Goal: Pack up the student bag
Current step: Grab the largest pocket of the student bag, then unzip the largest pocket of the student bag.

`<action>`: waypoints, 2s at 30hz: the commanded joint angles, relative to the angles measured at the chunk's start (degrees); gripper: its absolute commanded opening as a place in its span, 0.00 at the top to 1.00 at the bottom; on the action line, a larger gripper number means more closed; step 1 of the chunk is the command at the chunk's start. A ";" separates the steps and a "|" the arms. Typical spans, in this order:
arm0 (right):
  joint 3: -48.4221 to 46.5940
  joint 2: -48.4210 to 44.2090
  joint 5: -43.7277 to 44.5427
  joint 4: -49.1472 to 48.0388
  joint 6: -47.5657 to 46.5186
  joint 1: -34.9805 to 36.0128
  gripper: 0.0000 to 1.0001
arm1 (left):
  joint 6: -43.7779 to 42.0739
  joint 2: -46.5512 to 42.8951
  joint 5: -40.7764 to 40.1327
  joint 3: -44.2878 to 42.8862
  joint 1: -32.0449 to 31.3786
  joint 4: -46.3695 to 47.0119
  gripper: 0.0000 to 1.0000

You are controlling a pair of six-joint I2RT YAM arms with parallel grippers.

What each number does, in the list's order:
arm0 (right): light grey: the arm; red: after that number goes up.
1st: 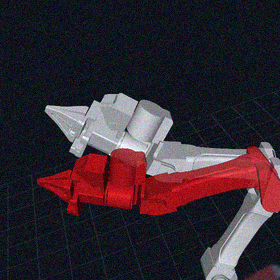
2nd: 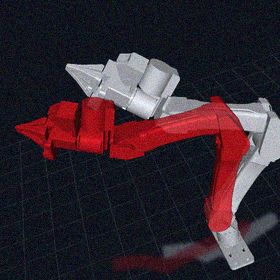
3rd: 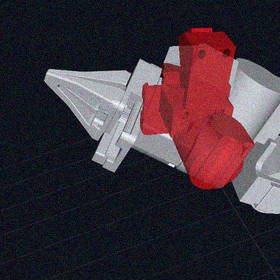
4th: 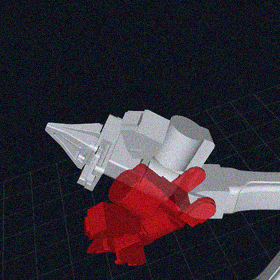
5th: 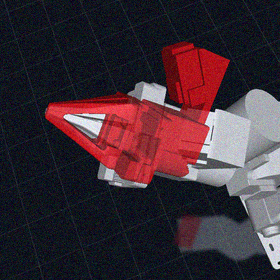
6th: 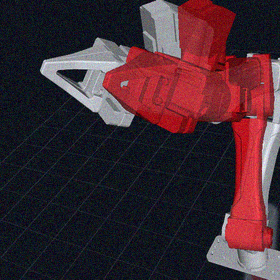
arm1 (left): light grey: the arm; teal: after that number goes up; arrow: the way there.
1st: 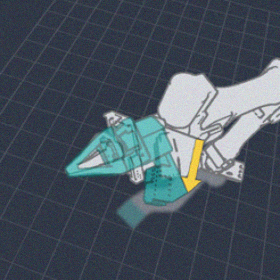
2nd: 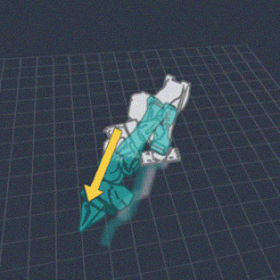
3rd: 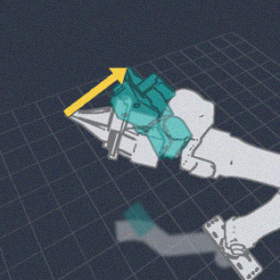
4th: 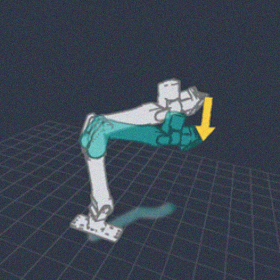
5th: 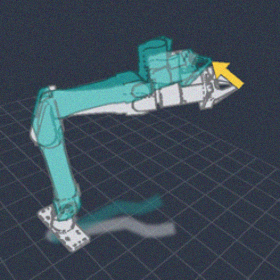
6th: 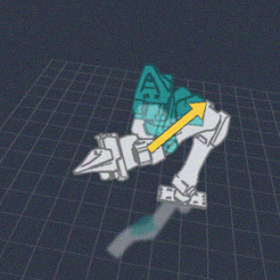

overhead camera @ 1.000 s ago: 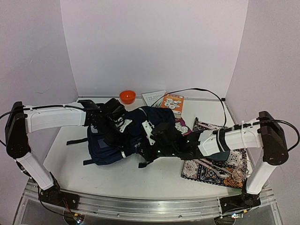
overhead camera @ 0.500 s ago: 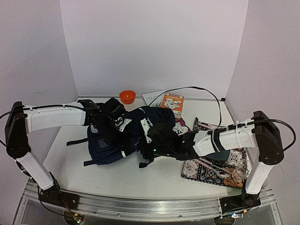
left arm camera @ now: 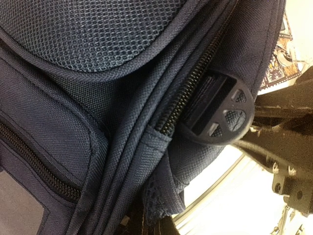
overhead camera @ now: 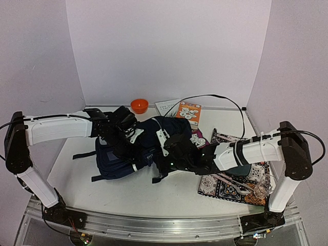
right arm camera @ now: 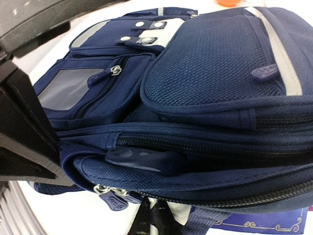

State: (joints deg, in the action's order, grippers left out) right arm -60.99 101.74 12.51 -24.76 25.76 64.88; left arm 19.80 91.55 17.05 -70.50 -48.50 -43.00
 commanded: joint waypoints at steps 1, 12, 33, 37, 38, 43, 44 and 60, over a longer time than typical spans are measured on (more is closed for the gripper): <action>-2.71 0.68 -3.03 -2.06 -1.35 -0.17 0.79 | 0.97 -2.26 2.68 -3.26 0.62 8.28 1.00; -1.64 0.81 -3.87 -2.82 -1.91 -0.12 0.68 | 1.76 -2.34 2.28 -4.12 0.60 8.29 1.00; -5.89 5.72 5.76 -4.74 -4.26 1.67 0.67 | 4.58 -1.34 5.46 -6.82 0.61 8.29 1.00; -6.09 6.32 11.01 -4.54 -4.80 2.31 0.65 | 5.35 -0.83 6.40 -7.41 0.60 8.36 1.00; -6.18 6.41 12.32 -4.45 -5.08 2.41 0.64 | 5.41 -0.92 6.29 -7.46 0.60 8.36 1.00; -7.44 7.51 16.98 -3.64 -5.29 2.58 0.66 | 5.95 -1.21 6.31 -7.76 0.60 8.33 1.00; -7.61 7.61 18.15 -3.30 -5.03 2.62 0.69 | 5.95 -1.24 6.30 -7.75 0.60 8.32 1.00; 1.31 -2.69 18.56 -2.06 -6.46 2.54 0.96 | 3.76 -2.86 -0.82 -4.82 1.31 7.44 1.00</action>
State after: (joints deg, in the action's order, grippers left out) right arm -61.68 103.87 29.22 -27.59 20.07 68.18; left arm 24.35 91.90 18.35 -72.44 -48.01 -42.32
